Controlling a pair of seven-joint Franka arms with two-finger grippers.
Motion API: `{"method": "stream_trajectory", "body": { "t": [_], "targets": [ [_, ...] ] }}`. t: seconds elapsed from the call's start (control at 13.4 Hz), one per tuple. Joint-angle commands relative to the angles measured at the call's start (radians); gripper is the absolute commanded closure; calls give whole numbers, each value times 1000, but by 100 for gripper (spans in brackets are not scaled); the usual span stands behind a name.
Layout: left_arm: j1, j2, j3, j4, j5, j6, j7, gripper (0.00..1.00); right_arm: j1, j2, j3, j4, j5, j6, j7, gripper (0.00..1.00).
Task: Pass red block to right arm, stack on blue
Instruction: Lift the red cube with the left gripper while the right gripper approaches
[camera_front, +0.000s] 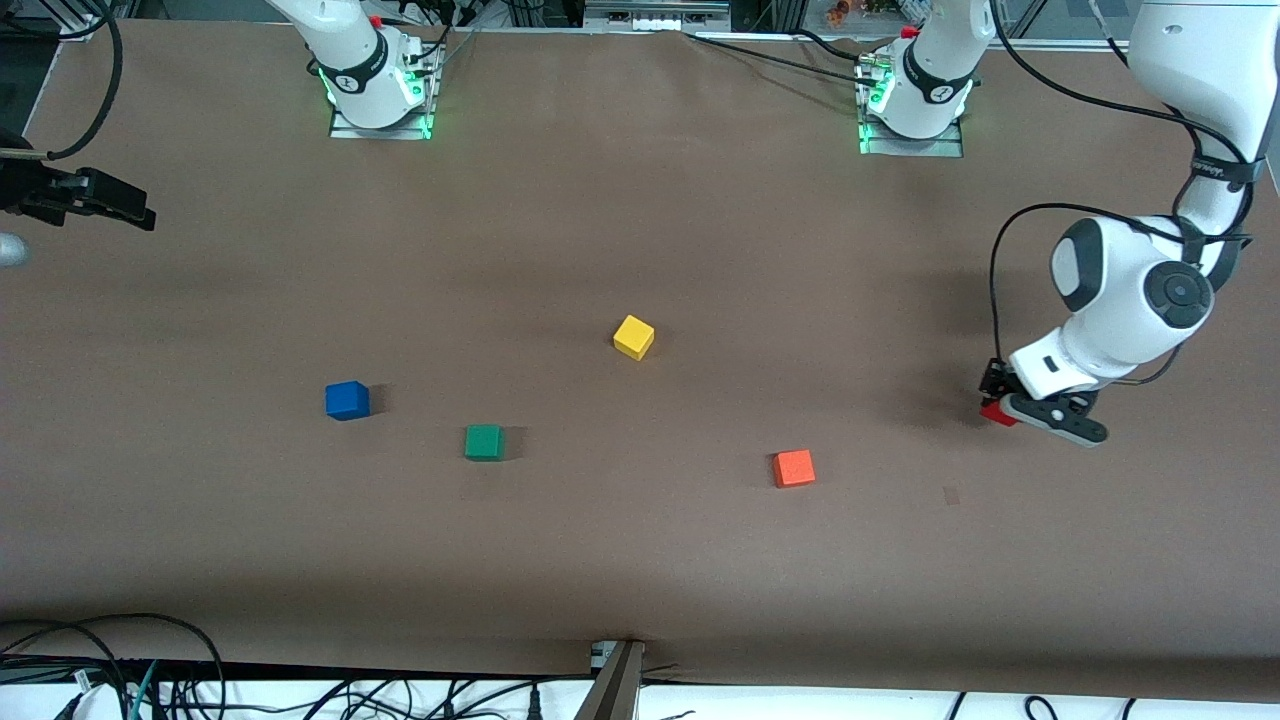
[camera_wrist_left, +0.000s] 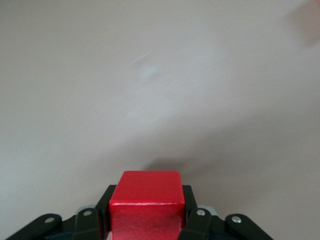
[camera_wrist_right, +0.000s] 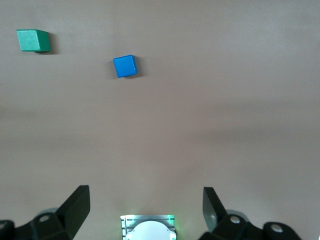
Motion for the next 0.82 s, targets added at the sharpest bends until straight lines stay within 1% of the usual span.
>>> {"method": "stream_trajectory", "body": {
  "t": [0.0,0.07,0.15,0.3,0.37,0.52,0.6,0.75],
  "targets": [
    [81,15,-123,16,-234,-8,221,81,2,24,10,0,31,4,5,0],
    [95,35,-160,20,-355,-8,311,79,8,24,16,0,33,3,5,0],
    [93,52,-174,31,-448,-8,412,79,18,26,16,0,31,4,5,0],
    [92,98,-180,66,-594,-13,587,79,28,27,16,0,36,3,5,0],
    [90,109,-196,74,-672,-13,667,79,28,27,14,-2,40,0,2,0],
    [93,132,-232,98,-792,-21,787,79,28,53,16,-2,46,-9,-8,0],
    [95,138,-245,109,-838,-46,821,79,37,59,16,-2,57,-9,-8,0],
    [93,166,-251,161,-934,-146,884,80,68,95,16,-2,143,-8,-7,0]
  ]
}}
